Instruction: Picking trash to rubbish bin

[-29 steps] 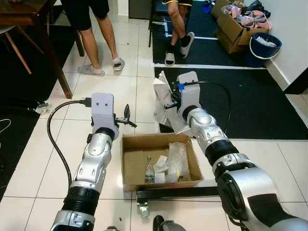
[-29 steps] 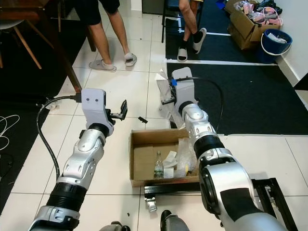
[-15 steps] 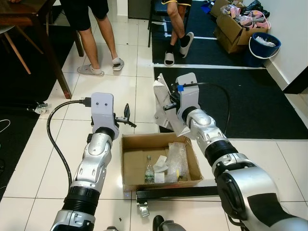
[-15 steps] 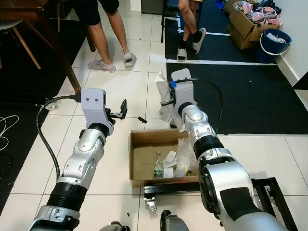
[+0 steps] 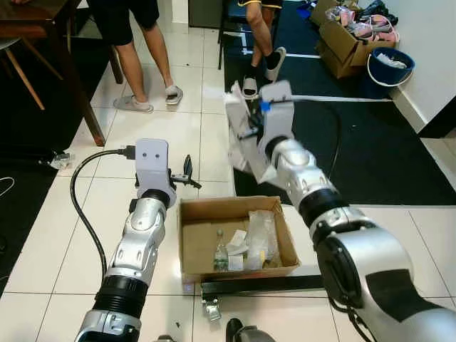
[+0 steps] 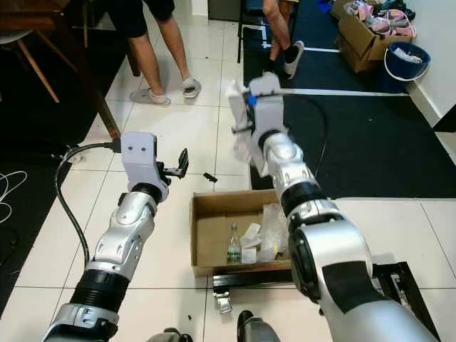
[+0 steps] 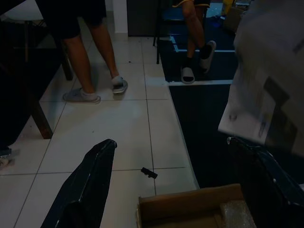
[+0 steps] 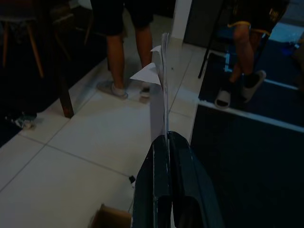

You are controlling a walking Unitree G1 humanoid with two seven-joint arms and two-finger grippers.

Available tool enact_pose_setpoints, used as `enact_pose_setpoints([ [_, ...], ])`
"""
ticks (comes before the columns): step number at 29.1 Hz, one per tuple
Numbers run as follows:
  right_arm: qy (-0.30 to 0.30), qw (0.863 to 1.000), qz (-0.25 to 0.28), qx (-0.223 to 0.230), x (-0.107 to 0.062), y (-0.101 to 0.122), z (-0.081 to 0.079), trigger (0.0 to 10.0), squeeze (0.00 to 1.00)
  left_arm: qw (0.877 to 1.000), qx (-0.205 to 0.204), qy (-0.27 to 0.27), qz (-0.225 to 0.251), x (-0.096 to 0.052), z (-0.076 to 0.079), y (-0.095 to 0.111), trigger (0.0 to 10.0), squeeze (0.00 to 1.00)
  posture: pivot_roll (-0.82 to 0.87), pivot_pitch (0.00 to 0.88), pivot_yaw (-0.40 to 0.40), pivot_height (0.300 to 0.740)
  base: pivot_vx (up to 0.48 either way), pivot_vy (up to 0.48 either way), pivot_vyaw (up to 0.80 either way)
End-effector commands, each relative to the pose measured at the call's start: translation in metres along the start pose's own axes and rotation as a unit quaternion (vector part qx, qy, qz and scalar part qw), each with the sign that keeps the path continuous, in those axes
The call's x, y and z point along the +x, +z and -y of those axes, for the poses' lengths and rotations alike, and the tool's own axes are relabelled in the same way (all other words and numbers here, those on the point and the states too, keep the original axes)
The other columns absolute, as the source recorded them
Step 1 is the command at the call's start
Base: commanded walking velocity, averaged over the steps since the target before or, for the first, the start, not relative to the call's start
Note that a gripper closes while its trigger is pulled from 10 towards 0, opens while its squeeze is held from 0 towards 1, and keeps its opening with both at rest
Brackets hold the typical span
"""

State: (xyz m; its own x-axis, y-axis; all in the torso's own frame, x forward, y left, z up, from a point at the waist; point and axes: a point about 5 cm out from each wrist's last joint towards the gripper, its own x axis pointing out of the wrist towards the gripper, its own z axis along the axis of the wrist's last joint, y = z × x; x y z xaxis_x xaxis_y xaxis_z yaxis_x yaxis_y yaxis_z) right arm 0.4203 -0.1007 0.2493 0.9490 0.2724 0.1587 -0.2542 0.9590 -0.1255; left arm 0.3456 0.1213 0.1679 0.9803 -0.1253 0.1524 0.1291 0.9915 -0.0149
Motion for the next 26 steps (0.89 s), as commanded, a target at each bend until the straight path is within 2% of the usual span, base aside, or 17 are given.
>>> enact_pose_setpoints([
  [1, -0.007, 1.0, 0.001, 0.012, 0.0003, -0.0003, 0.0005, 10.0, 0.0, 1.0, -0.002, 0.002, -0.005, -0.0001, 0.0015, -0.0039, 10.0, 0.0, -0.03, 0.203, -0.058, 0.74, 0.0, 0.0, 0.0],
  [13, -0.004, 1.0, 0.01, 0.027, 0.0009, 0.0027, 0.0012, 10.0, 0.0, 1.0, -0.003, -0.001, -0.005, 0.0005, 0.0026, -0.0046, 10.0, 0.0, -0.02, 0.206, -0.061, 0.74, 0.0, 0.0, 0.0],
  [14, -0.001, 0.999, 0.01, 0.032, 0.0006, 0.002, 0.0011, 10.0, 0.3, 1.0, -0.002, -0.002, -0.005, 0.0008, 0.0029, -0.0045, 10.0, 0.0, -0.02, 0.207, -0.06, 0.74, 0.0, 0.0, 0.0],
  [15, 0.001, 0.999, 0.01, 0.035, 0.0005, 0.0017, 0.0011, 10.0, 0.3, 1.0, -0.002, -0.002, -0.005, 0.001, 0.0031, -0.0044, 10.0, 0.0, -0.02, 0.207, -0.06, 0.74, 0.0, 0.0, 0.0],
  [16, 0.002, 0.999, 0.01, 0.037, 0.0004, 0.0015, 0.0011, 10.0, 0.75, 1.0, -0.002, -0.002, -0.005, 0.0012, 0.0032, -0.0044, 10.0, 0.0, -0.02, 0.207, -0.06, 0.74, 0.0, 0.0, 0.0],
  [17, 0.006, 0.999, 0.009, 0.04, 0.0004, 0.0013, 0.0005, 10.0, 0.94, 1.0, -0.003, -0.002, -0.005, 0.0012, 0.0032, -0.0044, 10.0, 0.0, -0.02, 0.207, -0.06, 0.74, 0.0, 0.0, 0.0],
  [18, 0.008, 0.999, 0.009, 0.041, 0.0005, 0.0012, 0.0, 10.0, 1.0, 1.0, -0.003, -0.001, -0.005, 0.0012, 0.0032, -0.0045, 10.0, 0.0, -0.02, 0.207, -0.06, 0.74, 0.0, 0.0, 0.0],
  [23, 0.005, 0.999, 0.003, 0.034, 0.0004, -0.0009, -0.0014, 10.0, 1.0, 1.0, -0.003, -0.001, -0.005, 0.001, 0.0032, -0.0048, 10.0, 0.0, -0.02, 0.207, -0.06, 0.74, 0.0, 0.0, 0.0],
  [24, 0.004, 0.999, 0.0, 0.032, 0.0002, -0.0017, -0.0017, 10.0, 0.75, 1.0, -0.002, -0.001, -0.005, 0.0009, 0.0032, -0.0049, 10.0, 0.0, -0.02, 0.207, -0.06, 0.74, 0.0, 0.0, 0.0],
  [25, 0.003, 1.0, -0.001, 0.031, 0.0002, -0.0023, -0.0018, 10.0, 0.75, 1.0, -0.002, -0.001, -0.005, 0.0008, 0.0032, -0.0049, 10.0, 0.0, -0.02, 0.207, -0.06, 0.74, 0.0, 0.0, 0.0],
  [26, 0.003, 1.0, -0.001, 0.03, 0.0, -0.0027, -0.0019, 10.0, 0.0, 1.0, -0.002, -0.001, -0.005, 0.0007, 0.0032, -0.0049, 10.0, 0.0, -0.02, 0.207, -0.06, 0.74, 0.0, 0.0, 0.0],
])
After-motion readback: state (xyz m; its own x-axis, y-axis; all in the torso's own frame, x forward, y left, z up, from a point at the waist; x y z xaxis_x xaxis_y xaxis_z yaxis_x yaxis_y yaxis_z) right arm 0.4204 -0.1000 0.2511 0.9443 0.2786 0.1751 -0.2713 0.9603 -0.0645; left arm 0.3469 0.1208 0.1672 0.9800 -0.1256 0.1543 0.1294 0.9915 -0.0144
